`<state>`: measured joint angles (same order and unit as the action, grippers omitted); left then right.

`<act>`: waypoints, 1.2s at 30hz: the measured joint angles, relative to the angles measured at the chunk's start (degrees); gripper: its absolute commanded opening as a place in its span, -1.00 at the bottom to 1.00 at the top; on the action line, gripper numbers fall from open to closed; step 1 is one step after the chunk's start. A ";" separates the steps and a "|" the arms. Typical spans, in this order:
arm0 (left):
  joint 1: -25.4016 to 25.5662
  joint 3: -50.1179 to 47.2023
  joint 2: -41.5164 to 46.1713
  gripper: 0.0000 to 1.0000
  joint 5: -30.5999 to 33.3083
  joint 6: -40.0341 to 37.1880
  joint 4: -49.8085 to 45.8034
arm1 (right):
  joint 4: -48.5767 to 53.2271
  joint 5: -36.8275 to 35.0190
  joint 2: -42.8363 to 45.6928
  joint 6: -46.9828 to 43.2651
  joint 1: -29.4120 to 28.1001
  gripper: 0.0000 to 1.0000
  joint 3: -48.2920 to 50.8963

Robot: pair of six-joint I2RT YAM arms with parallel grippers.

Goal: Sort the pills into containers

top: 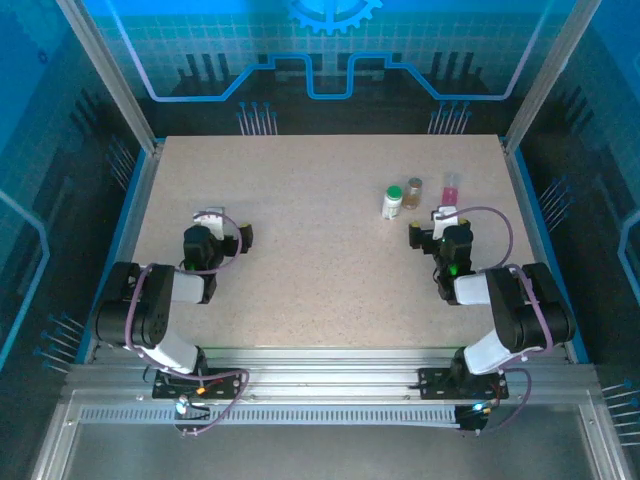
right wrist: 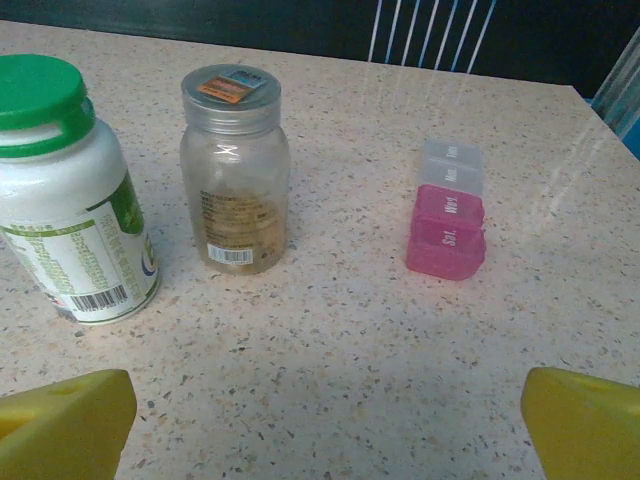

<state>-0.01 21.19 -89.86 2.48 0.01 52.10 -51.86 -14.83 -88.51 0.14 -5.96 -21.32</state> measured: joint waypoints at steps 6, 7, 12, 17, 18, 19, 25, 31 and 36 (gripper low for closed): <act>0.00 0.00 0.00 0.98 0.00 0.00 0.00 | 0.00 0.55 0.00 -0.17 -0.02 0.99 0.00; 0.00 0.00 0.00 0.98 0.00 0.00 0.00 | 0.00 0.55 0.00 -0.17 -0.02 0.99 0.00; 0.00 0.00 0.00 0.98 0.00 0.00 0.00 | 0.11 1.40 0.00 -0.15 0.04 0.99 -0.02; 0.00 0.00 0.00 0.98 0.00 0.00 0.00 | 0.44 2.91 0.00 0.20 0.61 0.99 -0.07; 0.00 0.00 0.00 0.98 -0.02 0.00 0.00 | 0.44 2.93 0.00 0.33 0.68 0.99 -0.07; 0.00 0.00 0.00 0.98 0.00 0.00 0.00 | 0.44 2.95 0.00 0.37 0.79 0.99 -0.07; 0.00 0.00 0.00 0.98 0.00 0.00 0.00 | 0.44 2.91 0.00 0.50 0.76 0.99 -0.07; 0.00 0.00 0.00 0.98 -0.02 0.00 0.00 | 0.44 2.38 0.00 0.48 0.72 0.99 -0.07; 0.00 0.00 0.00 0.98 -0.02 0.00 0.00 | 0.44 1.77 0.00 0.42 0.59 0.99 -0.07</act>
<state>-0.01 21.19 -89.86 2.46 0.01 52.10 -51.42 -13.06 -88.51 0.56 -5.37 -21.39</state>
